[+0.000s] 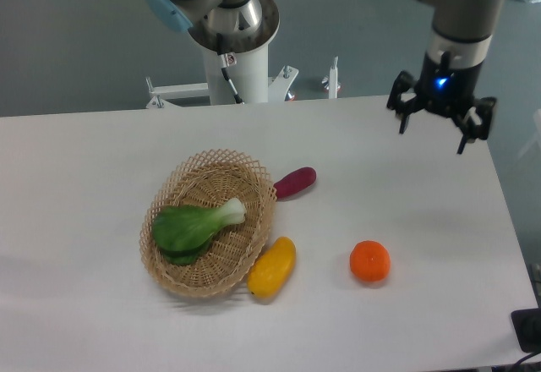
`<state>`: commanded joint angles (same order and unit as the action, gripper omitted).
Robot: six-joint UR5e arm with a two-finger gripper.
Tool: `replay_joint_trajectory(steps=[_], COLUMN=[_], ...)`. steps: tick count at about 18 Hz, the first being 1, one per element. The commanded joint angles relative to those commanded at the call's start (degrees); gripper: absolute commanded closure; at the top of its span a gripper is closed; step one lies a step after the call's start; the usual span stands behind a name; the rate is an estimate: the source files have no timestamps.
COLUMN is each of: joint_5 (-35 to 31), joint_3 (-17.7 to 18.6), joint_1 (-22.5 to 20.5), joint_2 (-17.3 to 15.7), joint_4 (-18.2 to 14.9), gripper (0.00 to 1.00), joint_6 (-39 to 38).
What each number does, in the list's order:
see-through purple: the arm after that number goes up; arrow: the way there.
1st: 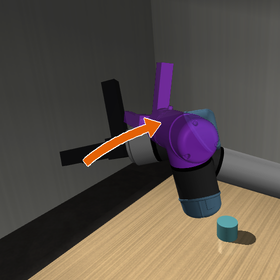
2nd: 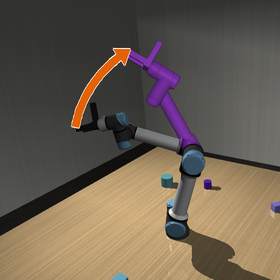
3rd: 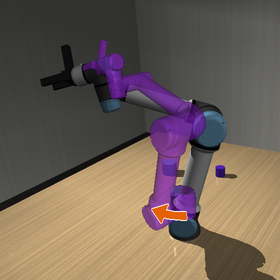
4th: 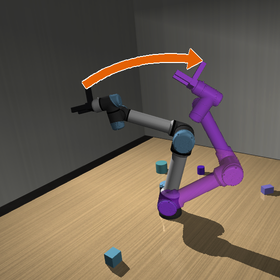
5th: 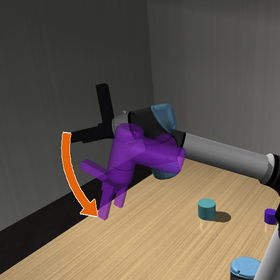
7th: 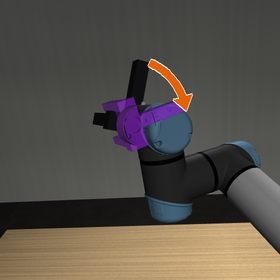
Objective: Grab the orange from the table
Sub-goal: 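Move the open gripper down toward the orange on the table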
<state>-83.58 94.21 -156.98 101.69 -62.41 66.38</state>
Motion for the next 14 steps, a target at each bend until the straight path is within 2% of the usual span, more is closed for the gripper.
replay_joint_trajectory(steps=[2,4,7,10,14], joint_5=[0.2,0.0,-0.2,-0.5,-0.8], joint_3=[1.8,1.6,1.2,-0.2,-1.9], joint_1=[2.0,3.3,4.9,5.5,6.4], joint_2=[1.4,3.9,6.9,12.8,15.6], joint_4=[1.6,4.0,7.7,11.3,11.5], gripper=[0.0,0.0,0.0,0.0,0.0], joint_6=[-5.8,-11.0,-14.9,-15.5,-15.9])
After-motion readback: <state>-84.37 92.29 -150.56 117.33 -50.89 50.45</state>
